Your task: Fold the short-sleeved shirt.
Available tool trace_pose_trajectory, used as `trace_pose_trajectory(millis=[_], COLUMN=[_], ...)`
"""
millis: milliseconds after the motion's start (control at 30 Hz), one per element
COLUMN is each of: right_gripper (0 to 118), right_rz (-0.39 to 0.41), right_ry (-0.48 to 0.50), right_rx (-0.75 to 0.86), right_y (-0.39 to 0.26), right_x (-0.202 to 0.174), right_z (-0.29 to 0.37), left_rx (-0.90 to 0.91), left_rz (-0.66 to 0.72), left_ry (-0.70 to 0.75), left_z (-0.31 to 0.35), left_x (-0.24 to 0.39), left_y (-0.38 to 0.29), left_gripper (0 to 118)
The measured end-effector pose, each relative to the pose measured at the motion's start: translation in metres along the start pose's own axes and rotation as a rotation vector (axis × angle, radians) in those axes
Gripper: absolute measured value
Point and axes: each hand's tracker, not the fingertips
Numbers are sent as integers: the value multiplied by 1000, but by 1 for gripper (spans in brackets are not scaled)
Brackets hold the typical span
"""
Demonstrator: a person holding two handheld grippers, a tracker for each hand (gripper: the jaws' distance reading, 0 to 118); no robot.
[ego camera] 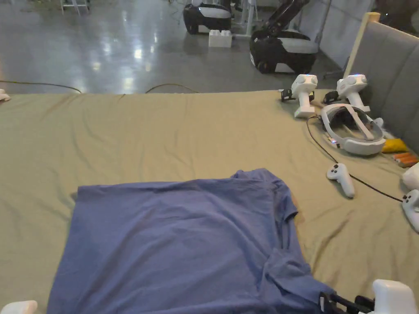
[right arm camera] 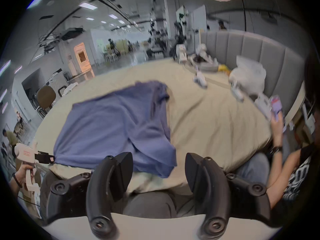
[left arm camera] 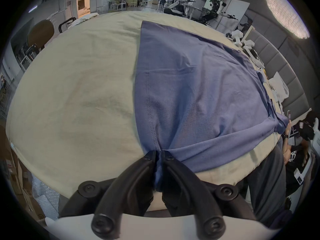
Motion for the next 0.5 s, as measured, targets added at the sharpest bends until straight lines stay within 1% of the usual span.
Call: trace_pose_trajectory(millis=[67, 133, 167, 200, 233, 267, 300, 333, 400, 433, 500], right_gripper=[68, 67, 67, 64, 55, 29, 18, 15, 15, 12, 9], right_rz=[-29, -61, -66, -79, -121, -152, -174, -182, -175, -171, -131], right_ry=[-15, 4, -13, 6, 63, 123, 152, 172, 174, 180, 166], right_rx=[-85, -118, -125, -147, -159, -171, -151, -140, -131, -128, -102], right_y=[-4, -7, -7, -7, -7, -7, -7, -7, -7, -7, -7], right_x=[15, 29, 33, 38, 44, 48, 50, 51, 48, 46, 38], right_z=[-32, -58, -70, -79, -86, -90, -91, -92, -87, -84, -77], left_rx=[6, 13, 15, 16, 17, 16, 15, 13, 14, 15, 26], left_rz=[0, 14, 26, 34, 41, 50, 58, 62, 60, 60, 57], left_ry=[8, 3, -2, -6, -10, -12, -13, -13, -10, -9, -9], left_z=[2, 2, 3, 4, 4, 4, 4, 4, 3, 4, 8], left_x=[0, -2, -3, -4, -5, -6, -6, -6, -5, -5, -5], left_y=[-1, -3, -3, -3, -2, -2, -1, -1, -1, -2, -4], left_gripper=[8, 8, 8, 8, 8, 8, 8, 8, 8, 8, 8])
